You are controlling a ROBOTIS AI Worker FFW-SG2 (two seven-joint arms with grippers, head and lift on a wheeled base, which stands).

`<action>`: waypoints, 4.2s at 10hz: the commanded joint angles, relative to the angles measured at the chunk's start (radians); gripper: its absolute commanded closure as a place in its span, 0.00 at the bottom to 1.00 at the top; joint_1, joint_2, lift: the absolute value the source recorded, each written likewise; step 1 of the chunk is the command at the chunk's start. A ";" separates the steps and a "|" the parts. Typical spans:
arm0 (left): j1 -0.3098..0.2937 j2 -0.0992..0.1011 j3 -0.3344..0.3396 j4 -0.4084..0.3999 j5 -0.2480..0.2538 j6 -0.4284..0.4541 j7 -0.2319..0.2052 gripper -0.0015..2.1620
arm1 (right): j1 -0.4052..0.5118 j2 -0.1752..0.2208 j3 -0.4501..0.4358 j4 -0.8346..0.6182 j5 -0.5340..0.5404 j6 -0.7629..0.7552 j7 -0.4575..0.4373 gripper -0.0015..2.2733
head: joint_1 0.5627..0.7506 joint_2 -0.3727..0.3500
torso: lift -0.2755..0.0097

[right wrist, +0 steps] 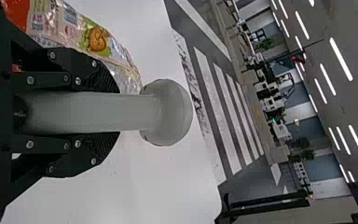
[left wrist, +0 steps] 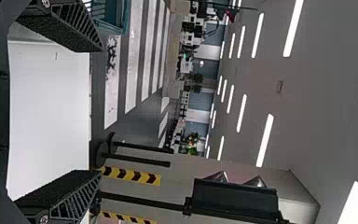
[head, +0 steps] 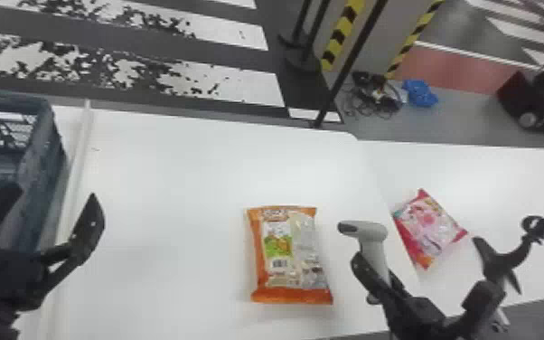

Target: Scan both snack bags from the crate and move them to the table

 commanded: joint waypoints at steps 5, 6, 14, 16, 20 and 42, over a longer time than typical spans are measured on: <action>-0.008 0.002 -0.008 -0.005 0.010 -0.003 0.001 0.03 | 0.168 0.006 0.170 -0.168 0.045 0.045 0.012 0.99 | 0.70 0.16 | 0.66; -0.008 0.000 -0.010 -0.005 0.010 -0.003 0.001 0.03 | 0.177 0.006 0.185 -0.171 0.057 0.045 0.012 0.99 | 0.70 0.20 | 0.66; 0.038 -0.003 0.016 -0.020 0.013 -0.055 -0.001 0.03 | 0.081 0.006 0.260 0.015 0.173 0.008 -0.005 0.99 | 0.70 0.28 | 0.66; 0.036 -0.008 0.016 -0.020 0.011 -0.052 -0.003 0.03 | 0.081 0.006 0.260 0.018 0.169 -0.001 -0.005 0.99 | 0.70 0.31 | 0.66; 0.032 -0.011 0.018 -0.028 0.010 -0.052 -0.006 0.03 | 0.004 0.006 0.085 -0.064 0.055 0.162 0.005 0.99 | 0.70 0.25 | 0.66; -0.036 0.005 -0.022 0.021 0.002 0.021 -0.015 0.03 | -0.367 -0.294 -0.034 0.159 0.187 0.622 0.357 0.03 | 0.70 0.03 | 0.66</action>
